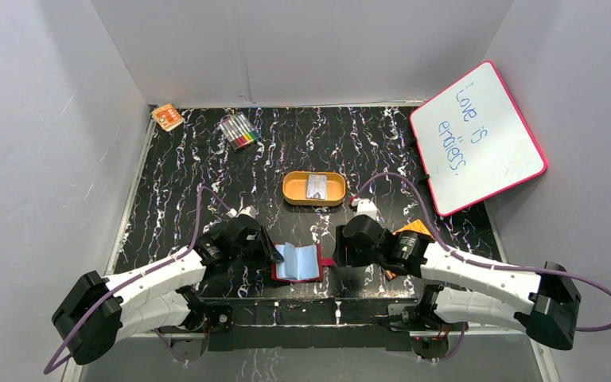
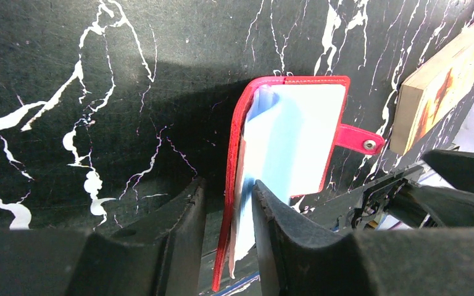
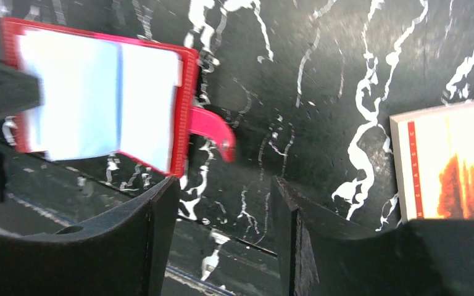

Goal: Put the credit cards into the card holder
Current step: Open the card holder at the center of the board.

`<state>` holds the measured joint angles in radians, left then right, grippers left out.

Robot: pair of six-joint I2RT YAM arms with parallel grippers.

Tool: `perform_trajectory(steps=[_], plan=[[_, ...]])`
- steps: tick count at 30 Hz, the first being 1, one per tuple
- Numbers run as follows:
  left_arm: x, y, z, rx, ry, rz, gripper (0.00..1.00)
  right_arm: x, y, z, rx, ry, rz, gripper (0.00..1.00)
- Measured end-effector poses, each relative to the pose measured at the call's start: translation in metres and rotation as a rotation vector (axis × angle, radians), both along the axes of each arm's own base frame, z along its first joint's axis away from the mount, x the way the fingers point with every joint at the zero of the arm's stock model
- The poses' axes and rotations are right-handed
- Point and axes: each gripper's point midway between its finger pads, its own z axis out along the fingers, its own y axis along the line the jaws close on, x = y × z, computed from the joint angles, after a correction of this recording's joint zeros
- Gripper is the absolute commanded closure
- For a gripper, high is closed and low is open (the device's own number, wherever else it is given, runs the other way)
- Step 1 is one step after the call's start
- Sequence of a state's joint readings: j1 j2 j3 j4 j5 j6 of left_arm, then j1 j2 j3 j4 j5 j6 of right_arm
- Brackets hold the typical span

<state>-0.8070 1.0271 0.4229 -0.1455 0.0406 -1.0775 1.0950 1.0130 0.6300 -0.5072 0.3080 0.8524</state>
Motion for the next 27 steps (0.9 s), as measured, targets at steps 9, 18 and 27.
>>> perform_trajectory(steps=[9, 18, 27], plan=[[0.003, -0.004, 0.007, -0.015, -0.011, -0.003, 0.70, 0.006, 0.049, 0.077, 0.204, -0.100, 0.171, 0.40], [0.007, -0.012, 0.019, -0.054, -0.031, -0.013, 0.68, 0.012, 0.089, 0.037, 0.229, -0.015, 0.170, 0.67], [0.006, -0.015, 0.022, -0.070, -0.030, -0.024, 0.75, 0.011, 0.082, -0.020, 0.121, 0.074, 0.129, 0.71]])
